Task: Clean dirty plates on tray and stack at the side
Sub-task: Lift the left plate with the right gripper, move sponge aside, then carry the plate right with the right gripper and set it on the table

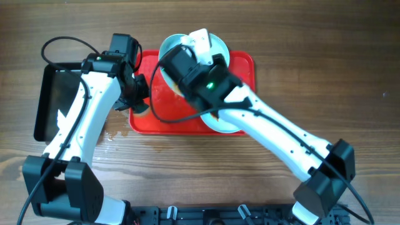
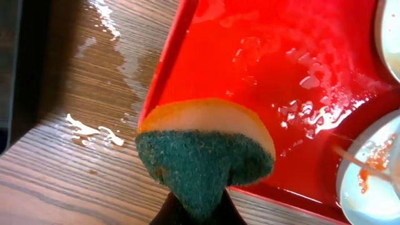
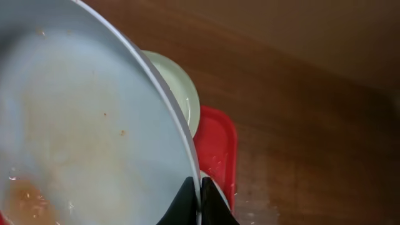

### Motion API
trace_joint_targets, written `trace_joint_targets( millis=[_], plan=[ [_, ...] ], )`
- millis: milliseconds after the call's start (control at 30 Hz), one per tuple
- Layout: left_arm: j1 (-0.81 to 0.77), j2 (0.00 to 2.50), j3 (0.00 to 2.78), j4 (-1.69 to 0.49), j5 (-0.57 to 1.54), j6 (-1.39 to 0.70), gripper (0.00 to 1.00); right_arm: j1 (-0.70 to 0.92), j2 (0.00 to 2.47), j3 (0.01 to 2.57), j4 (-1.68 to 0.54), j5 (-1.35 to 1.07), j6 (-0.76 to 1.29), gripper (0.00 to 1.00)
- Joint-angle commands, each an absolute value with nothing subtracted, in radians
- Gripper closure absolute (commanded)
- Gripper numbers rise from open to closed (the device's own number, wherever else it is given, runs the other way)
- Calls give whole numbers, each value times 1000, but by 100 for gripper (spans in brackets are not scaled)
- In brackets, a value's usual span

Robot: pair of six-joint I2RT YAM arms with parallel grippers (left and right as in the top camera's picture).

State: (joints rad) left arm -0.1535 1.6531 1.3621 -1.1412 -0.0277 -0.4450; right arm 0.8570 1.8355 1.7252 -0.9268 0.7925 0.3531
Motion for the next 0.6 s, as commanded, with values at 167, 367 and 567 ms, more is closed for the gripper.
trace_joint_targets(
  millis=[167,367,567],
  plan=[
    [-146,1650,1358,-1142,-43,-426,96,935,1910,1741,-926,1074,340,96],
    [-146,1651,1358,-1142,-43,-426,96,966,1992,1741,-933,1225,314,96],
    [-146,1652,1357,-1142,-42,-426,96,970,2009,1741,-937,1236,315,96]
  ],
)
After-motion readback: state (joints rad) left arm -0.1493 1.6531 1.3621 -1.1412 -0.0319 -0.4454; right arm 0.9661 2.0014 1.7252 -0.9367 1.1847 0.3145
